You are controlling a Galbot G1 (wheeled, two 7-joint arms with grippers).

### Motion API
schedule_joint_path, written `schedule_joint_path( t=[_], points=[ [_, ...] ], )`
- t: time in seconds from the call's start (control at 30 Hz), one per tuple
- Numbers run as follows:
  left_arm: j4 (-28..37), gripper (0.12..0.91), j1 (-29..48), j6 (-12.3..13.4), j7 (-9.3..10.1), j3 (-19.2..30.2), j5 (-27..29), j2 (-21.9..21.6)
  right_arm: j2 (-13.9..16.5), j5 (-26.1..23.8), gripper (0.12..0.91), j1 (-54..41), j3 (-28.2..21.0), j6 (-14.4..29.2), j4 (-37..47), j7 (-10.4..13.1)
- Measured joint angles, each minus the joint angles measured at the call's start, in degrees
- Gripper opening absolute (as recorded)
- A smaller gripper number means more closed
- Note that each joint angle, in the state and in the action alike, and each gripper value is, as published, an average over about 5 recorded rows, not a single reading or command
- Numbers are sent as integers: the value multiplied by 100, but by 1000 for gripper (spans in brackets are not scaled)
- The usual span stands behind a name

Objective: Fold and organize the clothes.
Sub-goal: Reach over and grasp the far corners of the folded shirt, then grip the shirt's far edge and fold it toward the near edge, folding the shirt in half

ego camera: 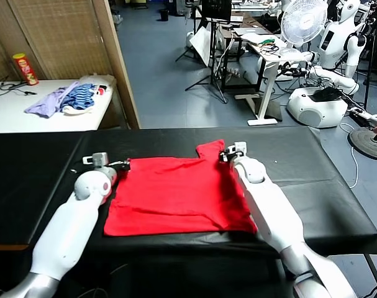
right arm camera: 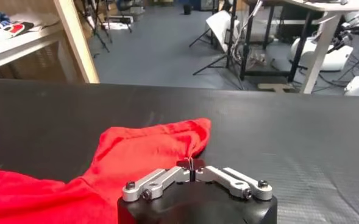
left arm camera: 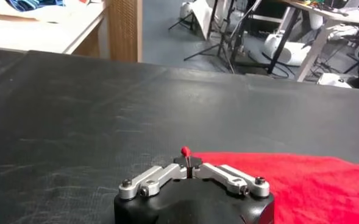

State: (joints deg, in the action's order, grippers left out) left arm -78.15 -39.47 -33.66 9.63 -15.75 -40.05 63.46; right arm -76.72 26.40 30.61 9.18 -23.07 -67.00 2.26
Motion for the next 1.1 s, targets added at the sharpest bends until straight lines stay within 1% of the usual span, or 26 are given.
schedule_joint_path(
  t=[0.17,0.3,0.4,0.53,0.63,0.77,0.93,1.1],
  points=[
    [-573,127,-246,-28,35,-146,26,-103,278,457,123,487,151,318,-790,-129],
    [-1221,127,-609,-67,99,-307,-33,-239,632,794,123,980,280,234,-1582,-163],
    [-1691,127,-952,-73,135,-448,-45,-348,921,1032,123,1346,374,-9,-2154,-83],
    [-2252,127,-1435,-92,195,-657,-73,-461,1252,1304,123,1779,486,-454,-2841,155],
    [-2638,127,-1808,-133,255,-834,-81,-519,1469,1411,123,2081,555,-806,-3307,279],
    [-3080,127,-2266,-165,265,-1052,-10,-543,1711,1442,123,2453,651,-1190,-3842,391],
    [-3496,127,-2737,-189,260,-1272,158,-522,1878,1315,123,2870,736,-1530,-4334,485],
    [-3732,127,-3175,-216,225,-1394,465,-446,1890,1044,123,3294,753,-1778,-4635,509]
  ],
)
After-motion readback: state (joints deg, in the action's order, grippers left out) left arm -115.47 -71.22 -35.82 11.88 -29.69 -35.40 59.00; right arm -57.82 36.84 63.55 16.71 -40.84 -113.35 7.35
